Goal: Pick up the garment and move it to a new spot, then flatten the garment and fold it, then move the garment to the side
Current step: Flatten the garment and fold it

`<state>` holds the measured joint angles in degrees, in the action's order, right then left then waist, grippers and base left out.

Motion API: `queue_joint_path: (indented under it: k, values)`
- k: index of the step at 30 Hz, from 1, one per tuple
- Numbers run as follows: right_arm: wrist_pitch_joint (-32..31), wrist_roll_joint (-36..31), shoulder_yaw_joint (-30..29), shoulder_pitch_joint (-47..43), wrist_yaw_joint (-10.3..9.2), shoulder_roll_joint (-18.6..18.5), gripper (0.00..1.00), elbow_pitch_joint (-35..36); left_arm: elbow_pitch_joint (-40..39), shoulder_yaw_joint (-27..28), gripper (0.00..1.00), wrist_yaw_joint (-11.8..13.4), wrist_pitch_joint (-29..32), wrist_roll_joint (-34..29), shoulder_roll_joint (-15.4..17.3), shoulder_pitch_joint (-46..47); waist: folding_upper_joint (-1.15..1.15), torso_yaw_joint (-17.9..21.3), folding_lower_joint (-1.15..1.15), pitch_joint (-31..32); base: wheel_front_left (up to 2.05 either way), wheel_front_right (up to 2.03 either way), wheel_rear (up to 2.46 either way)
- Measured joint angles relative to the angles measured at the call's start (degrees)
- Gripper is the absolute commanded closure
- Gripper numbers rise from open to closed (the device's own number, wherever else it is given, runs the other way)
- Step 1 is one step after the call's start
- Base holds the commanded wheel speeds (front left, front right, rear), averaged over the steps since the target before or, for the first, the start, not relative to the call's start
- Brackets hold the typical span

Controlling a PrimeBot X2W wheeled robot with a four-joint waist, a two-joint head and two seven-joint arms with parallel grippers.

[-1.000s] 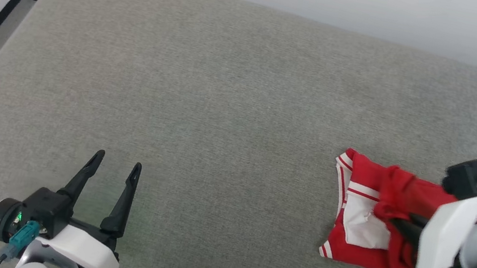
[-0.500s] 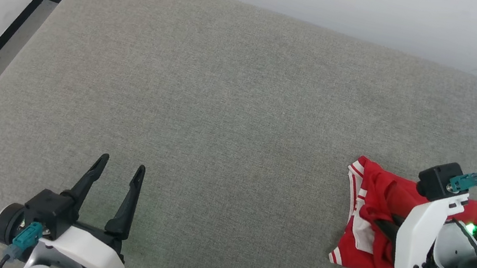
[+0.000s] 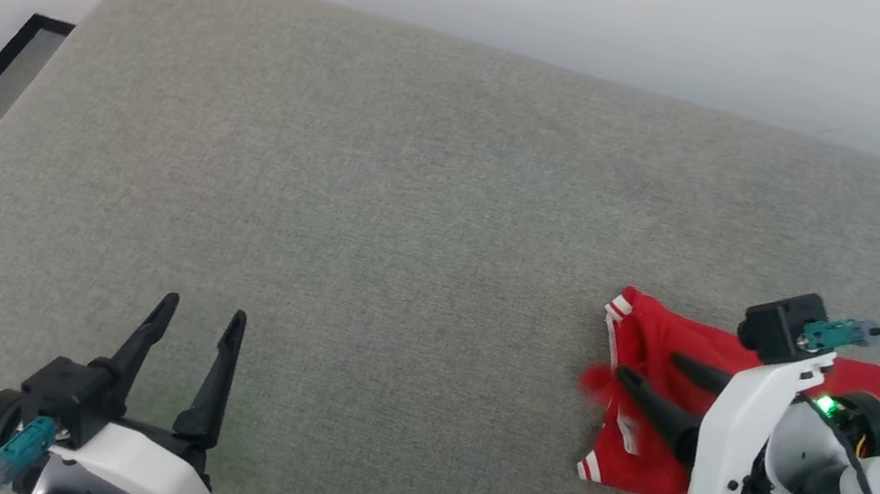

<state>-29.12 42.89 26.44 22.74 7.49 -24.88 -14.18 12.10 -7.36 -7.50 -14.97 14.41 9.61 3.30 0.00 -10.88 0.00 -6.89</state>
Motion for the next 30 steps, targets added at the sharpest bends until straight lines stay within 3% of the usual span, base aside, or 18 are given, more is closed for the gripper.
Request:
queue_joint_path:
  k: [12, 18, 21, 25, 30]
  values:
    - [16.0, 2.5, -2.6, -3.3, 0.0, -3.6, 0.0, -1.5, 1.6, 0.6, 0.0, 0.0, 0.0, 2.7, 0.9, -2.1, 0.0, 2.5, 0.0, 3.5, 0.0, 0.0, 0.0]
    - [30.5, 0.7, -5.1, -5.9, 0.0, -5.1, 0.0, -4.8, 3.7, 1.3, 0.0, 0.0, 0.0, 5.6, 0.3, -3.1, 0.0, 3.7, 0.0, 4.1, 0.0, 0.0, 0.0]
    - [36.2, -3.2, -4.2, -7.0, 0.0, -6.0, 0.0, -6.8, 4.0, 2.0, 0.0, 0.0, 0.0, 5.8, 0.1, -3.6, 0.0, 4.1, 0.0, 4.2, 0.0, 0.0, 0.0]
    - [41.9, -5.2, -5.3, -9.1, 0.0, -5.2, 0.0, -8.6, 3.6, 2.6, 0.0, 0.0, 0.0, 4.4, -0.3, -3.6, 0.0, 3.7, 0.0, 4.7, 0.0, 0.0, 0.0]
    - [43.8, -8.9, -9.8, -13.8, 0.0, -3.0, 0.0, -7.0, 1.8, 4.5, 0.0, 0.0, 0.0, 2.7, -0.7, -5.1, 0.0, 3.4, 0.0, 5.8, 0.0, 0.0, 0.0]
